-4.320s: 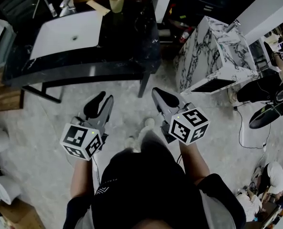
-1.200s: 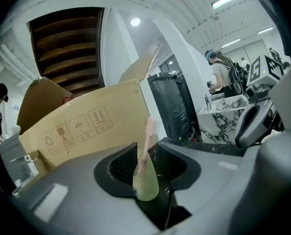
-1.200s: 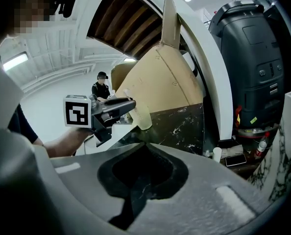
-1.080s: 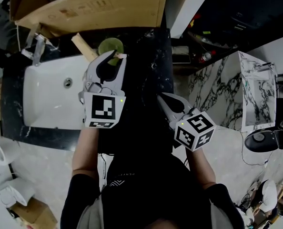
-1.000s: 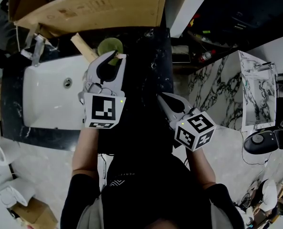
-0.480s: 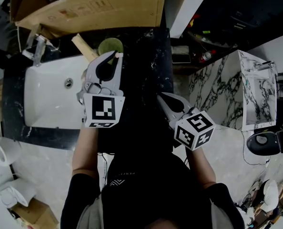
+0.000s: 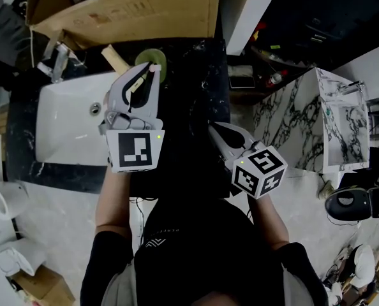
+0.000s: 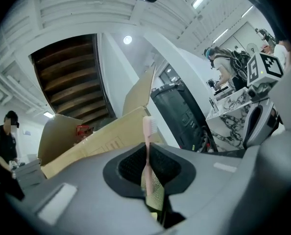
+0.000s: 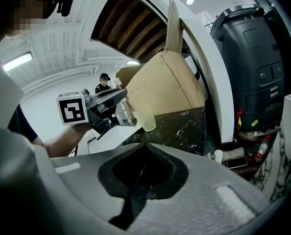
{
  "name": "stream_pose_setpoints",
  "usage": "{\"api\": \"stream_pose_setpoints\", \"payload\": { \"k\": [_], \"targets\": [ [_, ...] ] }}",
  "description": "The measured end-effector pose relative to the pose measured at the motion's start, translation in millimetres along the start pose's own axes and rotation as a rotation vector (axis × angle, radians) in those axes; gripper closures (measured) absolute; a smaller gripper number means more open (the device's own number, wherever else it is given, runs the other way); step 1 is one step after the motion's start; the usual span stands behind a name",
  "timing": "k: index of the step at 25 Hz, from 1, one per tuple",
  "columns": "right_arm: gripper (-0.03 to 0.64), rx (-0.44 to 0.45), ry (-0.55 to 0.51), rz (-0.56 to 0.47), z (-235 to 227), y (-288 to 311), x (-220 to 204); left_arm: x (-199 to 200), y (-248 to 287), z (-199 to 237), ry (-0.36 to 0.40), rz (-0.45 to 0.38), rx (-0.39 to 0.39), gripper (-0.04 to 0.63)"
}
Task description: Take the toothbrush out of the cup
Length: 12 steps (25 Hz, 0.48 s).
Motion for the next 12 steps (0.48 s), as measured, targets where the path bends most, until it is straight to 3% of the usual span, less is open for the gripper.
{"api": "stream_pose_setpoints", "payload": {
  "k": [12],
  "targets": [
    [0.612,0.042,-0.048,-0.036,15,-20,0,41,-42,-4,0.066,-0.068,0.081,0.555]
  ]
}}
Point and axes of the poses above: the fingertips, and each gripper's own axes: y forward along the fingers, z to its left, x out of its top, the point moved 8 cm from there along -y, backward along the fingers, and after that the axes turned 5 degrees about -y, right-handed, at the moved point
